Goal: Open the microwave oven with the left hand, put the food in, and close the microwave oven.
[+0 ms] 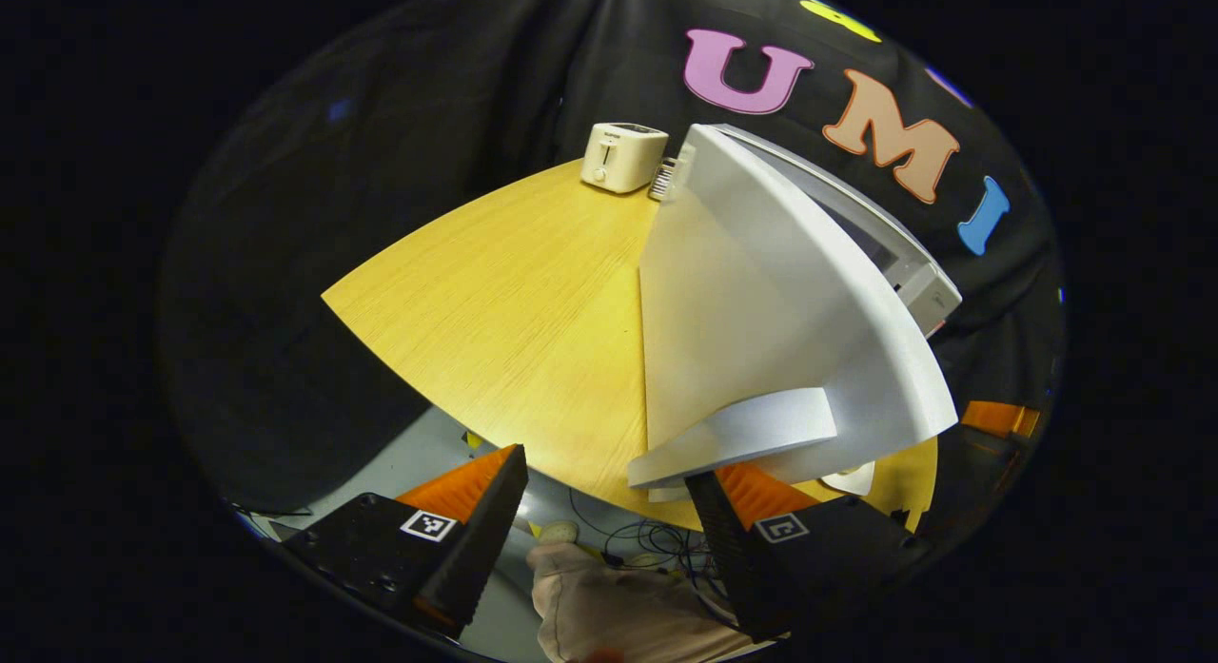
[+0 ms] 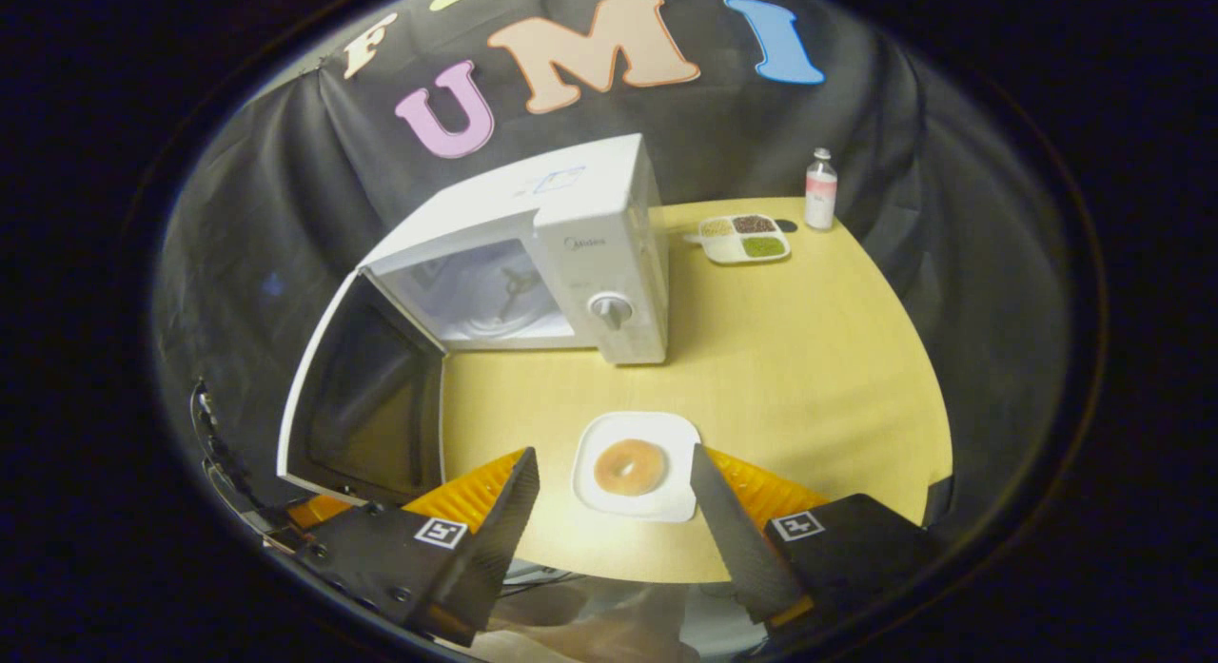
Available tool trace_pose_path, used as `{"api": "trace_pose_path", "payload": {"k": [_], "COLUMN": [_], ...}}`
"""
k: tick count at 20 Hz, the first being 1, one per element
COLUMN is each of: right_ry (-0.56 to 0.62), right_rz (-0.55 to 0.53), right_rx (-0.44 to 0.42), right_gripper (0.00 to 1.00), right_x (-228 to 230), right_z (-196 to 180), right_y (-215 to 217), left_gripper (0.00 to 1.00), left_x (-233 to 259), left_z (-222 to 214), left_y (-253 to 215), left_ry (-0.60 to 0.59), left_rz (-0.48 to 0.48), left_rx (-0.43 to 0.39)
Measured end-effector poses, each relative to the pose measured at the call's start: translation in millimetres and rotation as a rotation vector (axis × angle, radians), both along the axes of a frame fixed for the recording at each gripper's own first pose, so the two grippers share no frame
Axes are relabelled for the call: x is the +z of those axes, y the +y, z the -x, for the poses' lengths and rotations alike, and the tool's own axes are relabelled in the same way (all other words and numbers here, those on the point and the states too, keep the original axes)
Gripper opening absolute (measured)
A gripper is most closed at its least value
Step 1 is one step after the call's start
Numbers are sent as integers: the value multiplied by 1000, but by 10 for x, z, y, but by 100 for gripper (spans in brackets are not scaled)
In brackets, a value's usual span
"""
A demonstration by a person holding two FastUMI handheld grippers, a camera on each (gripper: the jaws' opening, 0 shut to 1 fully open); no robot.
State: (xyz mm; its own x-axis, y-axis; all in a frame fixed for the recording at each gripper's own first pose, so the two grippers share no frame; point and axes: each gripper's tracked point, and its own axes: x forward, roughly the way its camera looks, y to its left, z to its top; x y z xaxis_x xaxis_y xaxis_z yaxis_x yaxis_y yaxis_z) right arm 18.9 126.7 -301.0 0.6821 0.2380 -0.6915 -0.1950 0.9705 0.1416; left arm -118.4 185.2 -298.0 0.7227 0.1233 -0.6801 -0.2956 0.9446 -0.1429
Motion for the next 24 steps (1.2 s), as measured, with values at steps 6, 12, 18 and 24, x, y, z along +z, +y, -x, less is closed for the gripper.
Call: {"api": "trace_pose_path", "payload": {"k": [6, 12, 18, 24], "right_ry": [68, 153, 273, 342], "right_rz": [73, 110, 133, 152], "right_rx": [-27, -45, -66, -109], "right_gripper": [100, 100, 100, 100], "right_x": [-372, -790, -1235, -1465], "right_z": [-48, -174, -188, -219], "right_y": [19, 72, 112, 141], "left_gripper": [98, 98, 98, 96], "left_x": [119, 309, 641, 1125], "left_z": [199, 253, 323, 147], "left_y": [430, 1079, 1776, 2044], "left_ry": [17, -9, -74, -258], "left_rz": [8, -30, -135, -179], "left_rx": [46, 143, 283, 421]}}
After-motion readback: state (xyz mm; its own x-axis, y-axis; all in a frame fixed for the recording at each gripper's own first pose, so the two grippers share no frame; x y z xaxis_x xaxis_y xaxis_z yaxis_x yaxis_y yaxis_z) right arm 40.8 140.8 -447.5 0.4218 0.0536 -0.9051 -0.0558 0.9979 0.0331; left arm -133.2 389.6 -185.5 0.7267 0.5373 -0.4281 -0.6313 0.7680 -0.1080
